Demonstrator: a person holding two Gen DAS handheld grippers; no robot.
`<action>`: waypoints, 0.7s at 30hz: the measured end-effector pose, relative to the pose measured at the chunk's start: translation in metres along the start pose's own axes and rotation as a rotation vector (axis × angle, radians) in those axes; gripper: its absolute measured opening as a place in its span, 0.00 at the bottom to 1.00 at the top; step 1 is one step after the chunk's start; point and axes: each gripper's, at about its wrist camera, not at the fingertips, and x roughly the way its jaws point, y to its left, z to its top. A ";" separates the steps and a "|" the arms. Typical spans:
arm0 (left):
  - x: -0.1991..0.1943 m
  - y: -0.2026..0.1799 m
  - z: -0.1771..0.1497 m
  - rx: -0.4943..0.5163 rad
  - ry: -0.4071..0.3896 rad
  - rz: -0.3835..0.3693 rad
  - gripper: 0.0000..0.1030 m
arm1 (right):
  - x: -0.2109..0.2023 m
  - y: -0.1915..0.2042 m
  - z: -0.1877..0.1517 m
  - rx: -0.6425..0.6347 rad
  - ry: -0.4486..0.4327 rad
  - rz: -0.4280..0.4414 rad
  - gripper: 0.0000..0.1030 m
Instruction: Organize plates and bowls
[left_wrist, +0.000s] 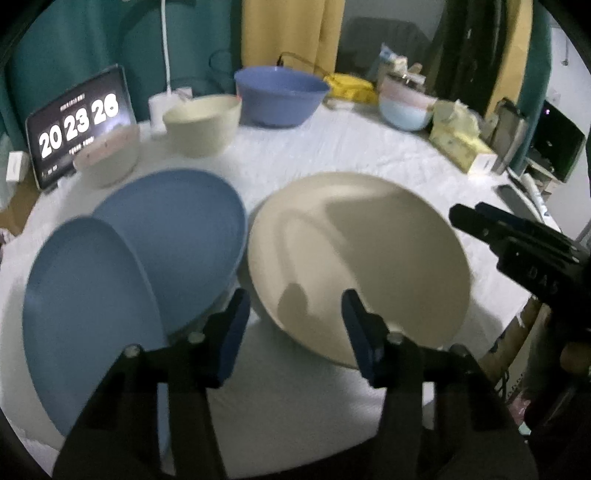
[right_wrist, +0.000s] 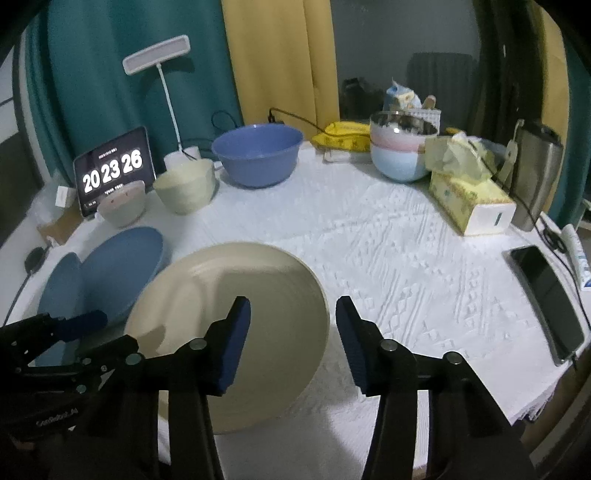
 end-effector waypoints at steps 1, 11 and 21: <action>0.003 0.000 0.000 -0.002 0.008 0.004 0.49 | 0.005 -0.002 -0.001 0.001 0.011 0.000 0.40; 0.018 0.000 0.002 -0.017 0.047 0.068 0.37 | 0.040 -0.018 -0.008 0.026 0.084 0.027 0.25; 0.030 -0.001 0.006 -0.019 0.068 0.102 0.28 | 0.057 -0.024 -0.010 0.029 0.112 0.038 0.14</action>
